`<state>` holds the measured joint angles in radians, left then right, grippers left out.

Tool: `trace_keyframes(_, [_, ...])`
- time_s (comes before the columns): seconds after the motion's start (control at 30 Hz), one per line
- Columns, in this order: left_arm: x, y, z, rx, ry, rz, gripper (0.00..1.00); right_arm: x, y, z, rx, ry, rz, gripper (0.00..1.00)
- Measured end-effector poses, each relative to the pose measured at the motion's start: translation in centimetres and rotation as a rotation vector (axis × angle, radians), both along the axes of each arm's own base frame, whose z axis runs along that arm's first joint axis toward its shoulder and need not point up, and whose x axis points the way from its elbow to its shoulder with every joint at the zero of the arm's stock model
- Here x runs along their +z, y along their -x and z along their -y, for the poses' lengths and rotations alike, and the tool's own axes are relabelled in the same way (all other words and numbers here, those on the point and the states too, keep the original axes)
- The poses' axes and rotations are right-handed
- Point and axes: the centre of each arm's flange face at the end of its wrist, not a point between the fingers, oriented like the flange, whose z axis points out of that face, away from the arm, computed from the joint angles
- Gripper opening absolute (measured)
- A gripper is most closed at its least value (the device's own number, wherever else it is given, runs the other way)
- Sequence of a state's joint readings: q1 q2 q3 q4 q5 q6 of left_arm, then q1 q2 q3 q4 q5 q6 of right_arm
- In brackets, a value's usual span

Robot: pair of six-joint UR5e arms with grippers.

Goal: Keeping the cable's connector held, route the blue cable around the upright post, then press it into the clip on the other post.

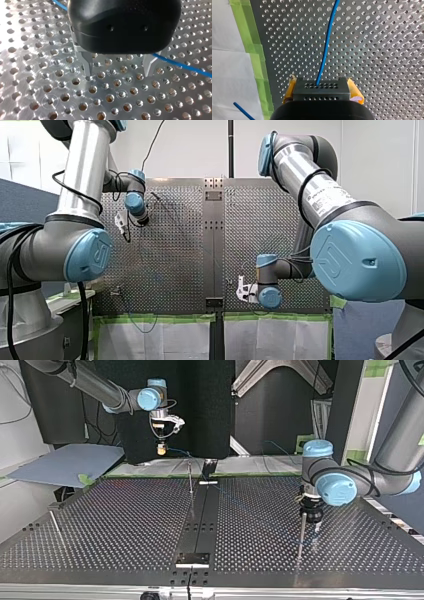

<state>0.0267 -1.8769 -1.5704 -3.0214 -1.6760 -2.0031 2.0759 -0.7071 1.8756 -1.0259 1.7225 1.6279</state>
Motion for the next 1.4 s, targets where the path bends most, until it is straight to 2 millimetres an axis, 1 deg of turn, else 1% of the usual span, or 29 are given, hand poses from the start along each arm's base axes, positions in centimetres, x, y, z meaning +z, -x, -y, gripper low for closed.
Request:
trace_keyframes(0.37, [-0.3,0.3,-0.7,0.017,0.098,-0.026,1.0,-0.1,0.0,0.0,0.01,0.001,-0.002,0.0])
trace_keyframes(0.47, [-0.5,0.4,-1.1,0.025,0.13,-0.03,1.0,-0.1,0.0,0.0,0.011,0.001,-0.003,0.0])
trace_keyframes(0.63, [-1.6,0.8,-2.2,0.052,0.185,-0.041,1.0,-0.1,0.0,0.0,0.012,0.0,-0.003,0.0])
trace_keyframes(0.73, [-1.8,1.2,-2.7,0.073,0.214,-0.028,1.0,-0.1,0.0,0.0,0.012,0.001,-0.002,0.0])
trace_keyframes(0.93, [-0.6,1.9,-3.3,0.092,0.278,0.019,1.0,-0.1,0.0,0.0,0.013,0.003,-0.002,0.0])
trace_keyframes(1.17, [1.1,2.4,-2.5,0.046,0.363,0.054,1.0,-0.1,-0.1,0.0,0.018,0.004,-0.001,0.0])
trace_keyframes(1.4, [2.8,3.5,-1.9,0.013,0.438,0.09,1.0,-0.1,-0.1,0.0,0.02,0.005,0.001,0.0])
